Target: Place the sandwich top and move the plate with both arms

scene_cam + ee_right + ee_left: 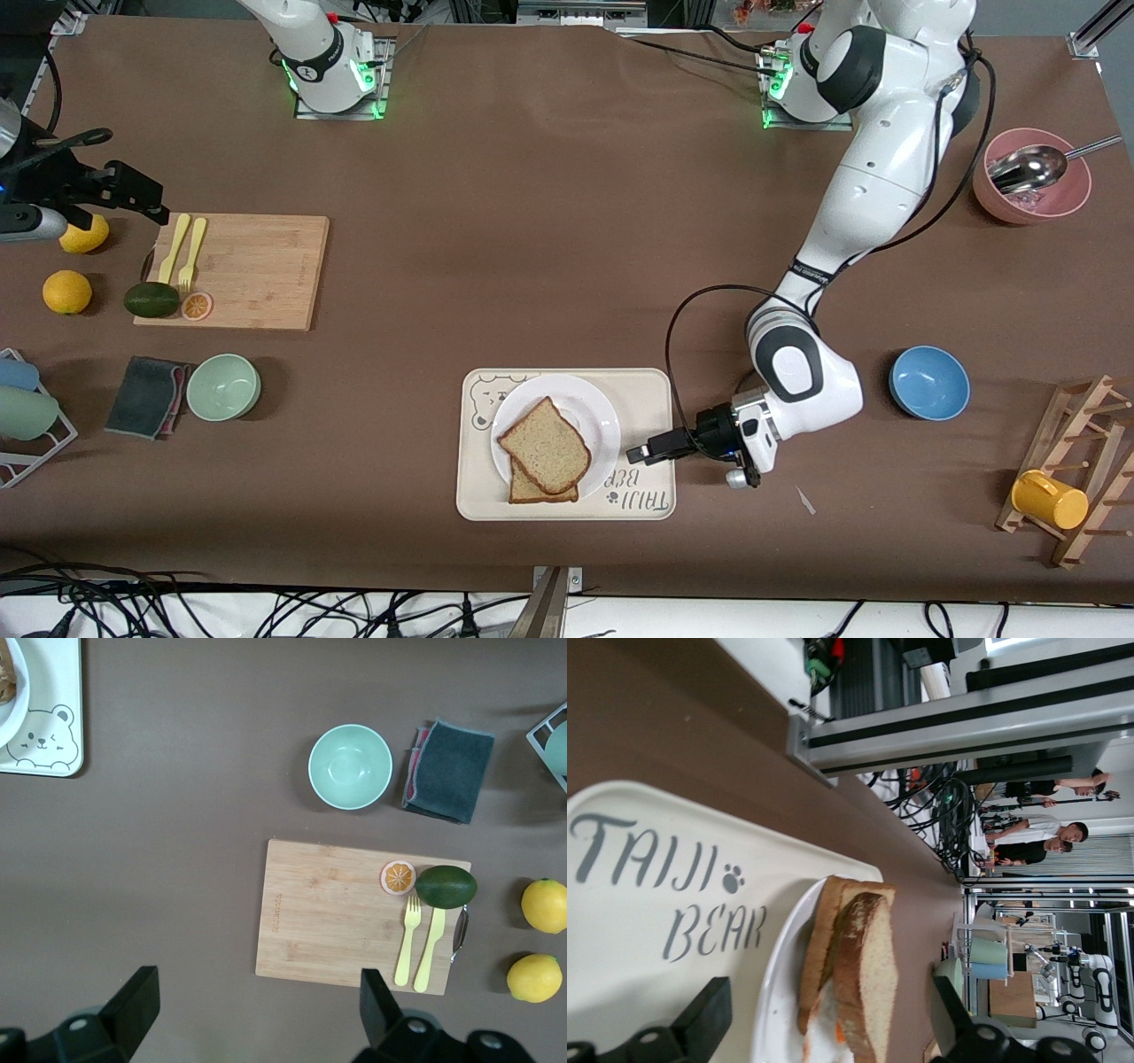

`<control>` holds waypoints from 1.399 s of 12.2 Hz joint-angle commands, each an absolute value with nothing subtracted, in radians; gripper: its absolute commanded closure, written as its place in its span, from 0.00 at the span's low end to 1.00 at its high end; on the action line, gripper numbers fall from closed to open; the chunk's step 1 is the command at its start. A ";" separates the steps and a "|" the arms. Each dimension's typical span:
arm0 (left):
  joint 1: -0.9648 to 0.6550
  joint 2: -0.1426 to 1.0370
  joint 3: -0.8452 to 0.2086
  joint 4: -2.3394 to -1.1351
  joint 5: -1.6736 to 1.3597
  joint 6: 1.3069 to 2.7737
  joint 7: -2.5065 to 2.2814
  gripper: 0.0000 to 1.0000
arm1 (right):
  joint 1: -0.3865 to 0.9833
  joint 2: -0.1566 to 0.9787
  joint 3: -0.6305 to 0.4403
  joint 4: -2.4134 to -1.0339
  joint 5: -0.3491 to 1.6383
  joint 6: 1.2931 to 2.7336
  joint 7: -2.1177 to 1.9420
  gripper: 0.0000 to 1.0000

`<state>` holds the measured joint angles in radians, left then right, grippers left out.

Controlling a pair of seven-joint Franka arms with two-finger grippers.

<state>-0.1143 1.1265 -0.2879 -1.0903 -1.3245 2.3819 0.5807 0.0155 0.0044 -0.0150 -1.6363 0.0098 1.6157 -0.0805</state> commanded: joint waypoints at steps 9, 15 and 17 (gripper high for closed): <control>0.003 0.695 -0.164 -1.279 -0.350 2.010 0.159 0.00 | 0.015 -0.009 -0.015 -1.646 0.026 1.620 -0.075 0.00; 0.093 0.427 -0.166 -1.345 -0.043 1.601 0.086 0.00 | 0.015 -0.009 -0.014 -1.647 0.025 1.623 -0.075 0.00; 0.164 0.356 -0.166 -1.341 -0.043 1.479 0.098 0.00 | 0.015 -0.009 -0.014 -1.647 0.025 1.623 -0.075 0.00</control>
